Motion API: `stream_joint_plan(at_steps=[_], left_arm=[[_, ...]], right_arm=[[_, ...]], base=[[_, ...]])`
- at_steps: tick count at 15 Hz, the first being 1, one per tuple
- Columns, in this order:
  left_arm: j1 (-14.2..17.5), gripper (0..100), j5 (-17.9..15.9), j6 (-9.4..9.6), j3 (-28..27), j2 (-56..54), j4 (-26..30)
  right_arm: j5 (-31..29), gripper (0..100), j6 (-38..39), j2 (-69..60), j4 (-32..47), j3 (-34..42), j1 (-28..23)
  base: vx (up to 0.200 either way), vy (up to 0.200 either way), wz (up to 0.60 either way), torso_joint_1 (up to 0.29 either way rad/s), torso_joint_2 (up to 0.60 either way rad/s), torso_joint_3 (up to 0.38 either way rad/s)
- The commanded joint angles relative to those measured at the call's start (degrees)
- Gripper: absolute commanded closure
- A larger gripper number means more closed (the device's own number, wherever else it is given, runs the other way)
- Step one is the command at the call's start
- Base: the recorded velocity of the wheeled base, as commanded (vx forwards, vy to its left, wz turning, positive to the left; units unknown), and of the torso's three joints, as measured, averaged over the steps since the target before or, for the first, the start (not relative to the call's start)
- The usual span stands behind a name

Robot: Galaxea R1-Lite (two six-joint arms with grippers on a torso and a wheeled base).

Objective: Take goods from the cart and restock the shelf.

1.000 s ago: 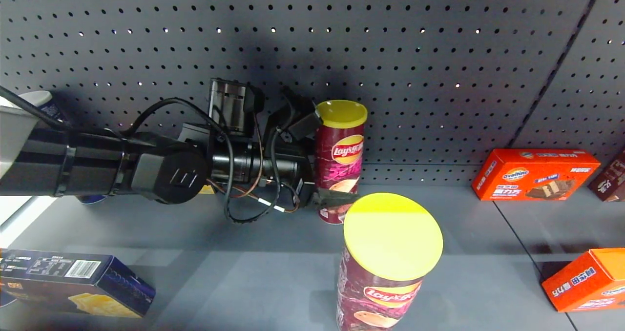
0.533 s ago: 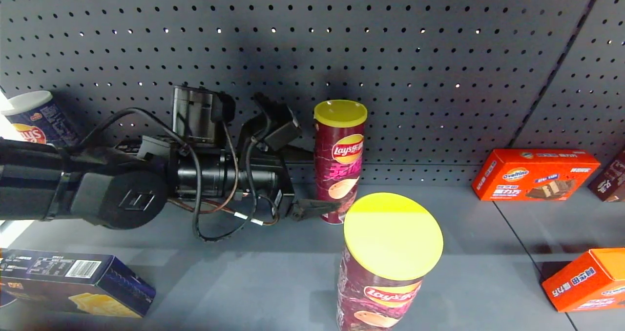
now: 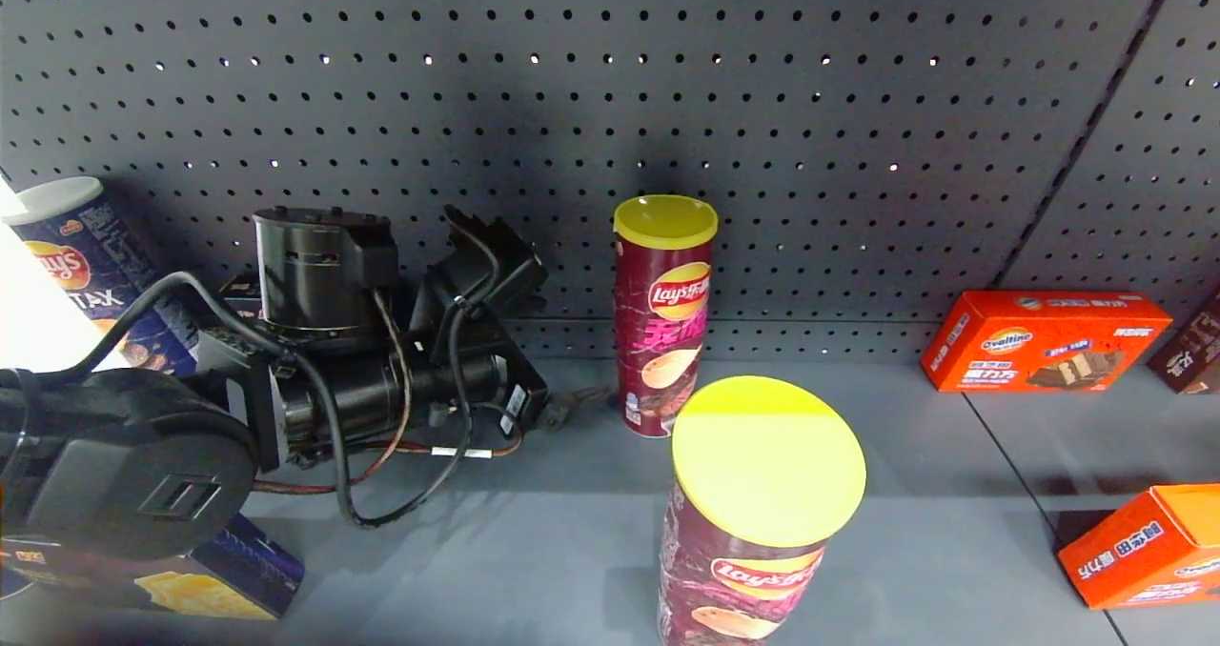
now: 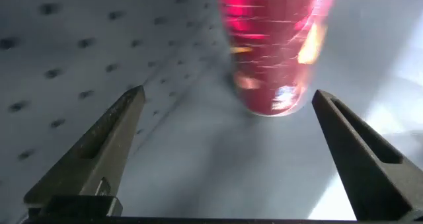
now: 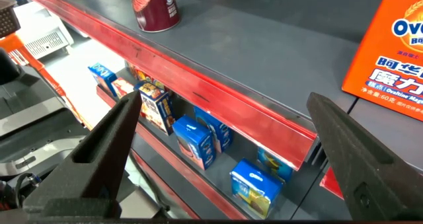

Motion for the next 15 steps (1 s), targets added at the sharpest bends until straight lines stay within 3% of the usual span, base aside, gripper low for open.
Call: stream_joint_plan(at_steps=[1, 15], left_arm=[[-1.16, 0, 1.13, -0.91, 0.06, 0.32, -1.11], [-1.59, 0, 6.05, -0.74, -2.49, 3.39, -1.19]], right_arm=[[-0.02, 0, -0.01, 0.07, -0.01, 0.01, 0.02], [-0.02, 0, -0.01, 0.07, -0.01, 0.1, 0.02]], base=[[0.0, 0.0, 0.0, 0.0, 0.0, 0.0], [0.0, 0.0, 0.0, 0.0, 0.0, 0.0]])
